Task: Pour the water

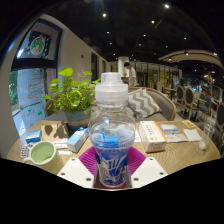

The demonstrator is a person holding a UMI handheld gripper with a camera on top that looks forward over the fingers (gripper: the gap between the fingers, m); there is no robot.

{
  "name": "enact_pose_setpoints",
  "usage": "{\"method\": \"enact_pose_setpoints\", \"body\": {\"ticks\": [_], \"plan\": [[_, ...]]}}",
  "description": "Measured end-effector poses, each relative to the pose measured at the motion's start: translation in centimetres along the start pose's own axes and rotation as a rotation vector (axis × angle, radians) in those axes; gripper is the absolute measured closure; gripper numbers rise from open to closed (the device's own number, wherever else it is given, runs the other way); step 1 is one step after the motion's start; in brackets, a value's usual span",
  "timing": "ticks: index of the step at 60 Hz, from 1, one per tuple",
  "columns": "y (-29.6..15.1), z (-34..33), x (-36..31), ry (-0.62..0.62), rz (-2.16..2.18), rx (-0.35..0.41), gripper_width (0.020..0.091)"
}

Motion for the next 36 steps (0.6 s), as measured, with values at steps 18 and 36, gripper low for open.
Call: {"method": "enact_pose_setpoints", "body": {"ticks": [18,36], "plan": [[1.2,-0.1,-0.4,0.014,-0.028,-0.09,0.039],[1.9,-8.2,-0.8,0.026,-0.05,-0.234,0.0247]]}}
Point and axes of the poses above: the point between the fingertips, and its own axes, seen from behind it with the camera up: x to the right, y down, z forward, the way the camera looks, the point moved 3 cm from there along -z, backward, against the way the camera looks, and after that the axes turned 1 degree about -z, right-handed, at the moved point
